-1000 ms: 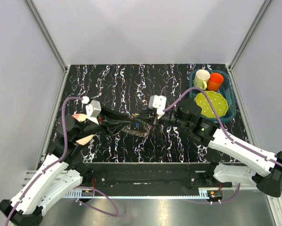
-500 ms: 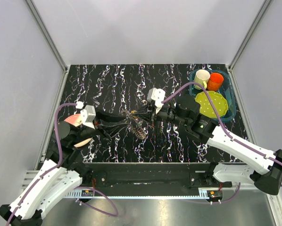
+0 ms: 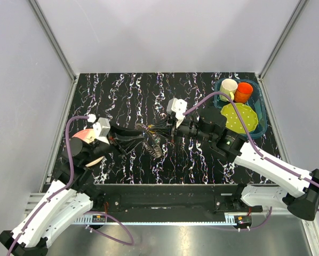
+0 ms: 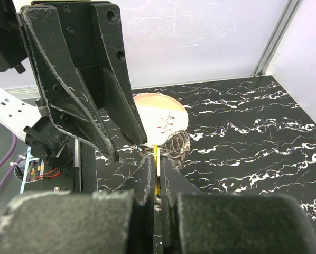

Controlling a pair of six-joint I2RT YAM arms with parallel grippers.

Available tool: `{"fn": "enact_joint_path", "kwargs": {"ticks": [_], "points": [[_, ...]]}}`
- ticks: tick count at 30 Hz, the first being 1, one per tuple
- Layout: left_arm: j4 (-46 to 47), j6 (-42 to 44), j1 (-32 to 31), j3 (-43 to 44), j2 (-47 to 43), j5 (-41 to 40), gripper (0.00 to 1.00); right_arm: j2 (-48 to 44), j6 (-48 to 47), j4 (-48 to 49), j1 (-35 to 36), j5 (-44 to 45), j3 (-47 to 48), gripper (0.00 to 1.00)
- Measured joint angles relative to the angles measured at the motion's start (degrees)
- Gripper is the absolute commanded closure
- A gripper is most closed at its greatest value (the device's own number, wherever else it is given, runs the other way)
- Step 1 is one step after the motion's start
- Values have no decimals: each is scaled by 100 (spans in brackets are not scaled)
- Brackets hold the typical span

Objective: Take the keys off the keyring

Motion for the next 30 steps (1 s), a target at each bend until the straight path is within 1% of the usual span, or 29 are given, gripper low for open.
{"fn": "enact_joint_path", "kwargs": {"ticks": [5, 10, 20, 30], "points": [[20, 0, 0, -17, 0, -188, 68, 0, 70, 2, -2, -13, 0, 100], [175, -61, -20, -24, 2, -186, 72, 0, 155, 2, -2, -15, 0, 100], [365, -240, -136, -144, -120, -114, 73, 0, 177, 2, -2, -2, 0, 100], [516, -356, -210, -205, 13, -116, 74, -4, 223, 2, -2, -2, 0, 100]]}}
